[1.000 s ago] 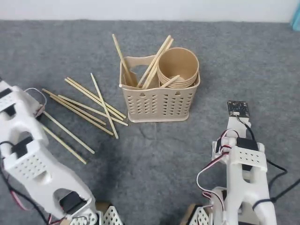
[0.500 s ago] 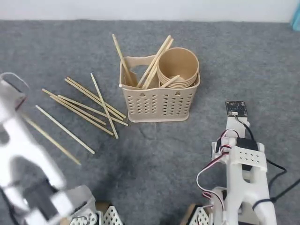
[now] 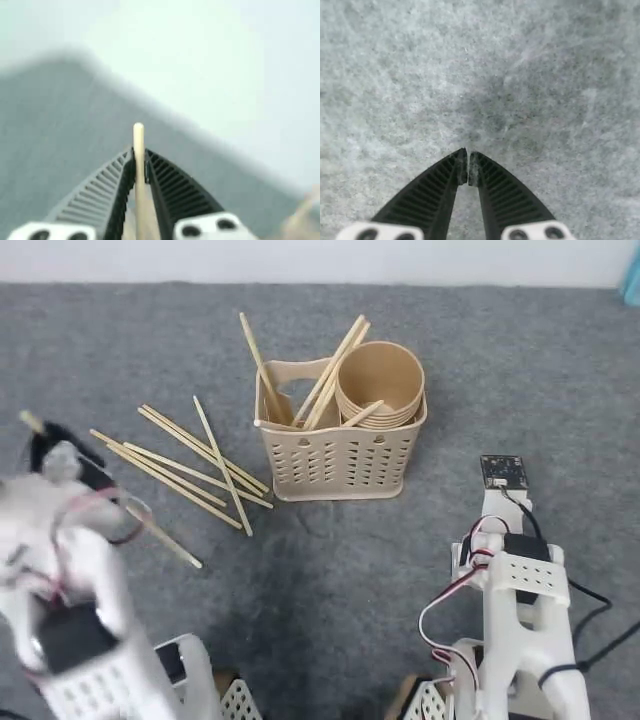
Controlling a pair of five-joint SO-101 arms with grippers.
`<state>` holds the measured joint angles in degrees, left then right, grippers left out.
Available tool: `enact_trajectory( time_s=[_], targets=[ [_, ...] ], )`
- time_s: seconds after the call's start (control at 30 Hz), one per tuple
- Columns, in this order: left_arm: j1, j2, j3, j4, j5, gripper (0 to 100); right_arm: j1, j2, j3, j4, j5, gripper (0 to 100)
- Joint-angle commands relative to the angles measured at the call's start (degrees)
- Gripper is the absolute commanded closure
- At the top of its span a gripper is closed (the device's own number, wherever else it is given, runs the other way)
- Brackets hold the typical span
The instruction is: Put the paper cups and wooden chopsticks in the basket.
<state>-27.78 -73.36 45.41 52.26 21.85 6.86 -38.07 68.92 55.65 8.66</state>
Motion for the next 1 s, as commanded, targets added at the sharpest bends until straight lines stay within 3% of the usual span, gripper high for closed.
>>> enact_trajectory(
  time_s=[0.0, 0.2, 0.63, 0.8, 0.97],
  targets=[
    [10.37, -12.75, 5.85, -13.89, 0.53, 99, -0.13, -1.8, -0.35, 0.48, 0.7, 97.2],
    [24.44, -15.47, 11.56, -34.9, -2.64, 99, -0.13, -1.63, -0.35, 0.4, 0.7, 97.2],
    [31.21, 19.34, -17.89, -35.69, -4.57, 99, -0.48, -1.8, -0.35, 0.04, 1.05, 97.2],
    [33.41, 24.0, -18.51, -35.78, -4.57, 99, -0.48, -1.8, -0.53, 0.04, 1.14, 97.2],
    [33.58, 24.53, -10.95, -45.71, -4.57, 99, -0.57, -1.89, -0.62, -0.04, 1.14, 97.2]
  ],
)
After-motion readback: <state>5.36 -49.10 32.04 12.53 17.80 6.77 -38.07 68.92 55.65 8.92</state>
